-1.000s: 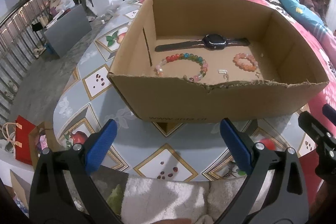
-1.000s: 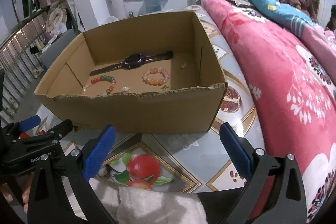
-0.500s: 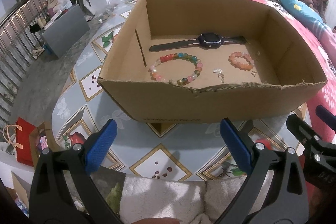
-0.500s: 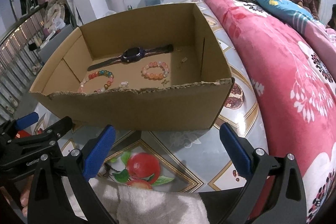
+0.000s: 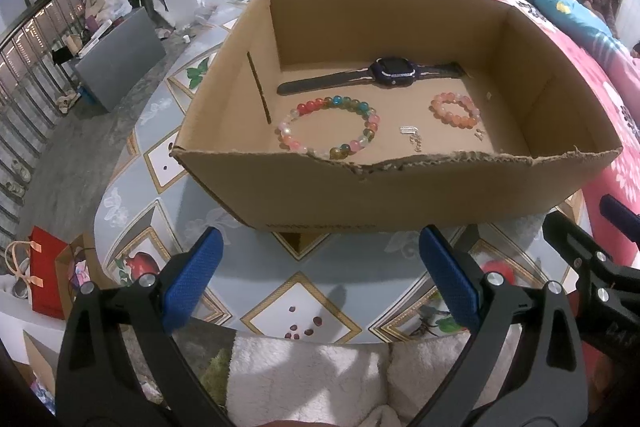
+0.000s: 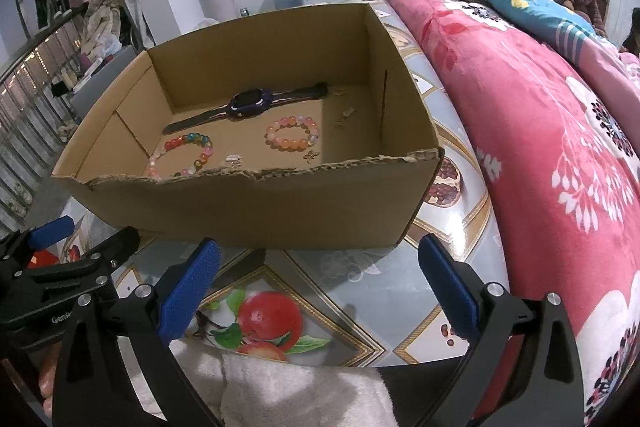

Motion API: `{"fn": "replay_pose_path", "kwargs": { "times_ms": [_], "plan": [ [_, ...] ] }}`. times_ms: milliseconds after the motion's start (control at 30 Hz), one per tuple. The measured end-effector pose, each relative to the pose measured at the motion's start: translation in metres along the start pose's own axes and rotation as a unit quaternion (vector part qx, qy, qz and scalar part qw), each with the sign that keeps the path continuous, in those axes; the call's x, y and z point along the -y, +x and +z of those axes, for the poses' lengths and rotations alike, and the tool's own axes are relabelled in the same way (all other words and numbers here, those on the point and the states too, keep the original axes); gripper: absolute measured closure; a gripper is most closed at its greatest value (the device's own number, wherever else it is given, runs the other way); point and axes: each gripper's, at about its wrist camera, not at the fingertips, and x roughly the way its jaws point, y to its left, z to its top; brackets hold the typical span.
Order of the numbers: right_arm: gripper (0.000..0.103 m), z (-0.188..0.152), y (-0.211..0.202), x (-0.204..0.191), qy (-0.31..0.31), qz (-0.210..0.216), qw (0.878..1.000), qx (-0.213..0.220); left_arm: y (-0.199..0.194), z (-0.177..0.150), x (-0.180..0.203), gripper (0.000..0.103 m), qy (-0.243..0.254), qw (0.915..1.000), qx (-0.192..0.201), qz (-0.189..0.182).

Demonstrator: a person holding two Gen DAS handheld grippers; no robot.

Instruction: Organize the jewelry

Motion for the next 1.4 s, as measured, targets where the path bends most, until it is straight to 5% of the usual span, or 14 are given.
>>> {"fn": "replay_pose_path", "kwargs": {
  "times_ms": [1400],
  "plan": [
    [0.006,-0.0026,0.0051,-0.0002,-0.004,-0.011,1.0,-0.009,-0.0009,-0.0004,0.0052,0.008,0.004,0.9999,-0.005,-0.012]
  ]
}}
